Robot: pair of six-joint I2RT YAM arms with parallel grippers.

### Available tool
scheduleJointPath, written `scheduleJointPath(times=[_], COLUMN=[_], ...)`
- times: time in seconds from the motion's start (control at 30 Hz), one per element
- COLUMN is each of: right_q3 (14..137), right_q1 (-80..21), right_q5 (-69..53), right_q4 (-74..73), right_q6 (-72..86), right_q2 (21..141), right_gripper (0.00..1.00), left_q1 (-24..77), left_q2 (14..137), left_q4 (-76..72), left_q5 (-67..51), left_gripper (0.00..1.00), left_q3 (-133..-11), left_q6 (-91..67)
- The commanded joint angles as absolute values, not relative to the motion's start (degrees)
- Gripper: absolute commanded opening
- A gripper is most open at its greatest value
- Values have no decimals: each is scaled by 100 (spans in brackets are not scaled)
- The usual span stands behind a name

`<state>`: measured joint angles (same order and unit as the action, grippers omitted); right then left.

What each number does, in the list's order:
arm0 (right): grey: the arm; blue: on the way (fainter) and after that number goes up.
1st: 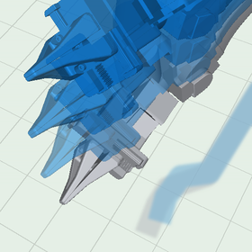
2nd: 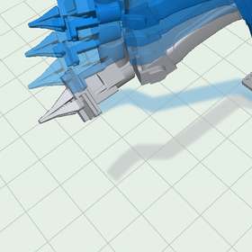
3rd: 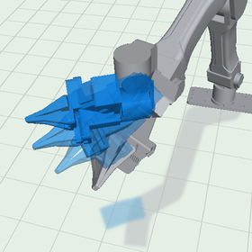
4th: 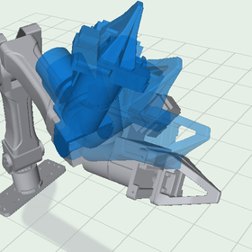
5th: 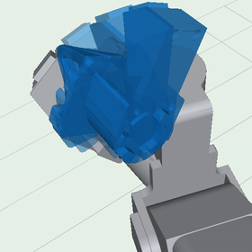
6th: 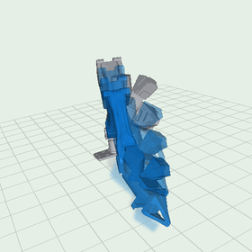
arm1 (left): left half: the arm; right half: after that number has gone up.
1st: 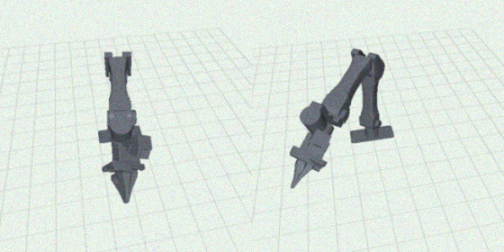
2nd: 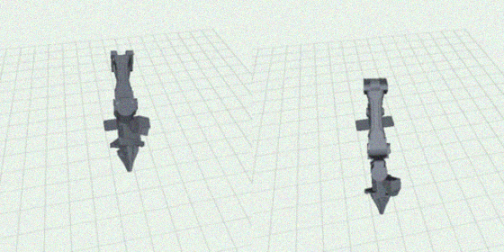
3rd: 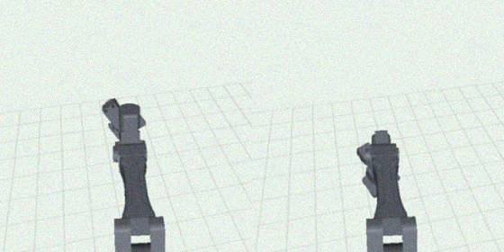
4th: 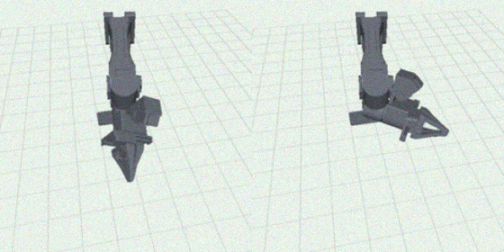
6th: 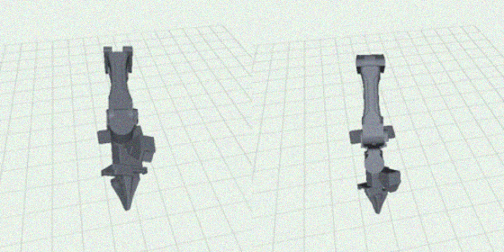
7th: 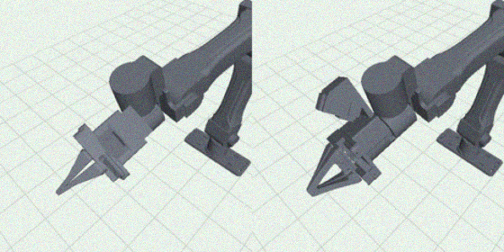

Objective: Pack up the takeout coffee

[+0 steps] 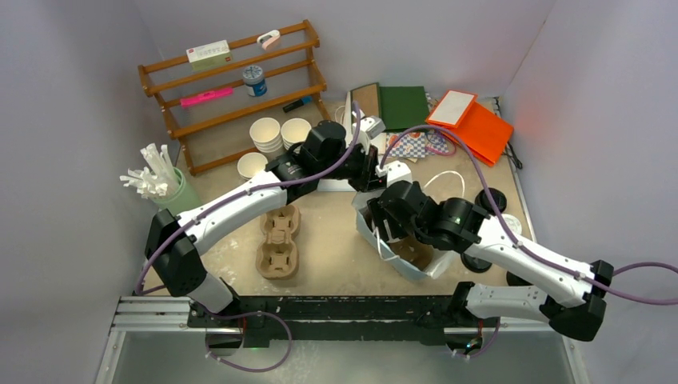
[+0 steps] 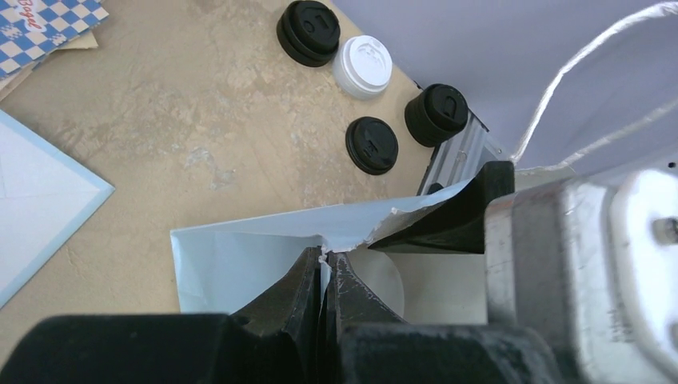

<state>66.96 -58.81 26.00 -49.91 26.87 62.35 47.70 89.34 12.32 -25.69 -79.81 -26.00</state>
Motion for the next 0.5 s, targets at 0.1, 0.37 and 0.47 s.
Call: scheduleJointPath(times=[0.1,0.37,0.47], right_q3=[6376,5993,5907], right_q1=[-5845,-5639,-5563], right_q5=[2703,2671,2688], right_q4=[-4437,-3823,-3682], right_q6=[2512,2276,2196], right_q2=[6478,6606,6631], right_gripper=[22,21,21], left_q1=[4792,4790,4794], left_q2=[8663,8821,8862], left_q4=[892,1063,1126], left_q5=[-2109,-1911,-1915], left_gripper=[0,0,0], left_q3=[-7906,-8024,-8091], left_q6=[-2424,-2187,-2104])
